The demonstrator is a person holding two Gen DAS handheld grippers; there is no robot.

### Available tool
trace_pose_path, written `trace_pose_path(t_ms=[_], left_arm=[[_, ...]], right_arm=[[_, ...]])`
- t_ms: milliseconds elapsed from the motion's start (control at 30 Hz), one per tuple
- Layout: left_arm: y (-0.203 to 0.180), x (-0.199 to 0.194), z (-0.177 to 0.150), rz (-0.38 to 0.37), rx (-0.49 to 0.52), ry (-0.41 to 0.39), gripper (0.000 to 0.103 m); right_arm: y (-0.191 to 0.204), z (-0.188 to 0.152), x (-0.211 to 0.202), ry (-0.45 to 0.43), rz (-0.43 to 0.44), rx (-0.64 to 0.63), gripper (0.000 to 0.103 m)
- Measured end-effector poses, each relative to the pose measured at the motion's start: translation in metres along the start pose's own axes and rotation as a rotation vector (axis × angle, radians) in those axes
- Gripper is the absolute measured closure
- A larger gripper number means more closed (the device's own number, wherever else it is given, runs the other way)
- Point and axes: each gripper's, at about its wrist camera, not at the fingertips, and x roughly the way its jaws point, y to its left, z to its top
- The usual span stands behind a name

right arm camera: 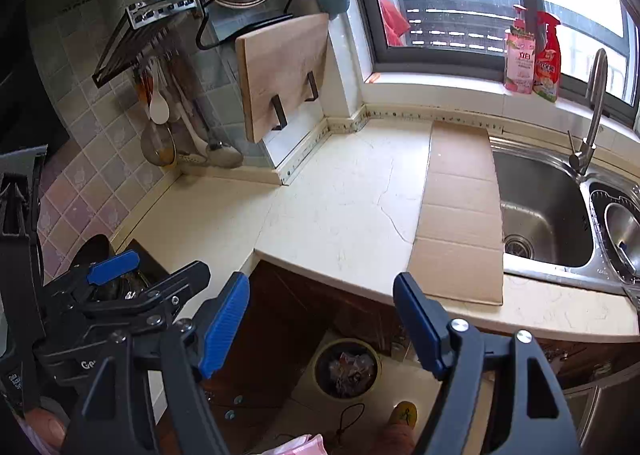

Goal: Collect trash

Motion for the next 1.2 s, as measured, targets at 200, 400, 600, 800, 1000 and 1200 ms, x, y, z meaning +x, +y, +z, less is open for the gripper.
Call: trace_pose_path(t_ms=[200, 400, 600, 800, 1000, 1200], left_arm=[[-0.005, 0.002, 0.01, 0.013, 0.005, -0.013, 0.001], [-0.009, 0.006, 0.015, 0.022, 0.006, -0.016, 0.001], [-0.011, 0.007, 0.019, 0.023, 0.003, -0.02, 0.001], [-0.013, 0.009, 0.022, 0.031, 0.004, -0.022, 0.001], [-0.015, 0.011, 0.024, 0.041, 0.009, -0.023, 0.001], [-0.016, 0.014, 0.025, 0.047, 0.013, -0.014, 0.001]], right_arm=[[-0.003, 0.009, 0.0, -0.022, -0.011, -0.007, 0.028], [-0.005, 0.015, 0.002, -0.033, -0.019, -0.017, 0.028], [-0.007, 0.019, 0.005, -0.032, -0.028, -0.022, 0.028], [-0.01, 0.02, 0.007, -0.028, -0.027, -0.021, 0.028], [-0.011, 0.02, 0.008, -0.03, -0.025, -0.02, 0.028], [-0.012, 0.02, 0.01, -0.022, -0.027, -0.019, 0.028]])
